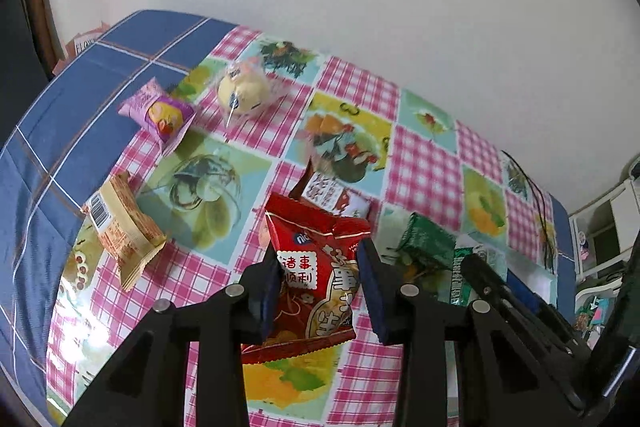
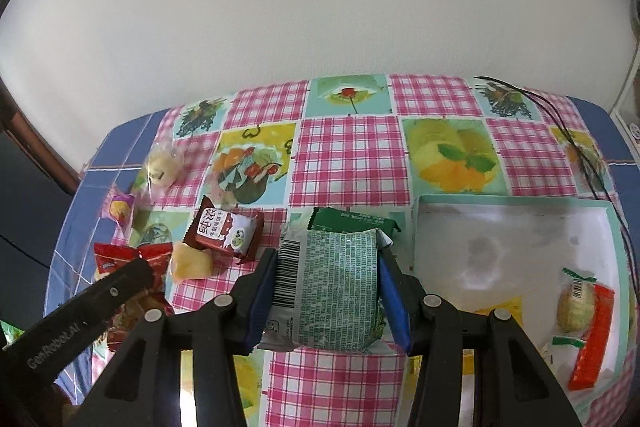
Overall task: Organize snacks
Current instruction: 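Carry the red bag and green-white pack over the box lid, then open both grippers to drop the packets into the box lid, then move left gripper to the tan wafer bar while right gripper approaches the dark green packet, then close left gripper on the tan wafer bar while right gripper closes on the dark green packet, then carry the wafer bar and green packet over the box lid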
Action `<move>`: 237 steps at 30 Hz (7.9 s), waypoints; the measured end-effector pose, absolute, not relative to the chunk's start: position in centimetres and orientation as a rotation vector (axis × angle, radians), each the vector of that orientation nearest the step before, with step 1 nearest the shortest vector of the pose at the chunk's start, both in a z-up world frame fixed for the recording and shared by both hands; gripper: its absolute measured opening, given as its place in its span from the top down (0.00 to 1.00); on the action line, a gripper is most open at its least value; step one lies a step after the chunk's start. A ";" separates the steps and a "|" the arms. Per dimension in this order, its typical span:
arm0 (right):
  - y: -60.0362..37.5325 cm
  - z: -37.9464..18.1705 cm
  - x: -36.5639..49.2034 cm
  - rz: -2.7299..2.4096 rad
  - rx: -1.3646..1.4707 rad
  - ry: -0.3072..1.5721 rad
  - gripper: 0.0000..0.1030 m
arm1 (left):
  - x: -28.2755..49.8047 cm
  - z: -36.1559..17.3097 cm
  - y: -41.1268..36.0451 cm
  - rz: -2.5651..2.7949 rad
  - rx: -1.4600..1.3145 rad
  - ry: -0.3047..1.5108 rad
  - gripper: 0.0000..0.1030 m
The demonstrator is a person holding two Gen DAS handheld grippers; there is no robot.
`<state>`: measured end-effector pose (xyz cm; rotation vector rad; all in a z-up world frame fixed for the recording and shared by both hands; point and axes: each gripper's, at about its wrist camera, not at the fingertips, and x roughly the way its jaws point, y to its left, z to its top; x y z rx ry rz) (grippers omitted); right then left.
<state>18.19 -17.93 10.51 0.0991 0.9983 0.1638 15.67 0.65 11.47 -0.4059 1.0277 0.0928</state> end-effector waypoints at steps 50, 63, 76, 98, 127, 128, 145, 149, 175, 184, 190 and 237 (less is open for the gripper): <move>-39.6 5.0 18.6 -0.112 0.322 1.021 0.49 | 20.7 7.7 -24.0 -0.238 -0.094 0.954 0.63; -38.6 3.8 20.2 -0.130 0.286 1.040 0.49 | 22.1 5.4 -22.8 -0.256 -0.144 1.004 0.62; -38.3 8.7 19.2 -0.114 0.249 0.960 0.47 | 20.6 10.5 -22.1 -0.232 -0.071 0.971 0.50; -38.8 11.2 18.2 -0.158 0.199 0.915 0.00 | 20.5 11.6 -18.6 -0.068 -0.047 0.938 0.02; -30.9 10.5 19.9 -0.044 0.142 0.950 0.00 | 20.8 11.5 -10.1 0.037 -0.056 0.949 0.02; -30.0 10.4 20.0 -0.032 0.135 0.952 0.00 | 20.7 11.5 -9.3 0.044 -0.058 0.949 0.02; -16.5 8.0 21.7 0.135 0.025 1.001 0.00 | 19.1 9.8 5.0 0.206 -0.097 1.024 0.02; -15.9 6.4 22.2 0.113 0.004 1.026 0.00 | 18.8 7.5 8.2 0.269 -0.113 1.085 0.02; -15.9 2.2 23.6 0.064 0.010 1.070 0.30 | 18.7 2.8 8.9 0.260 -0.117 1.196 0.54; -14.5 2.3 23.1 0.130 -0.005 1.077 0.33 | 19.1 3.2 5.8 0.183 -0.084 1.179 0.62; -13.6 2.6 22.8 0.159 -0.020 1.080 0.35 | 18.7 3.5 5.6 0.193 -0.100 1.160 0.64; -21.7 10.3 20.9 0.139 0.073 0.946 0.35 | 18.0 14.1 -3.0 0.141 -0.052 0.872 0.82</move>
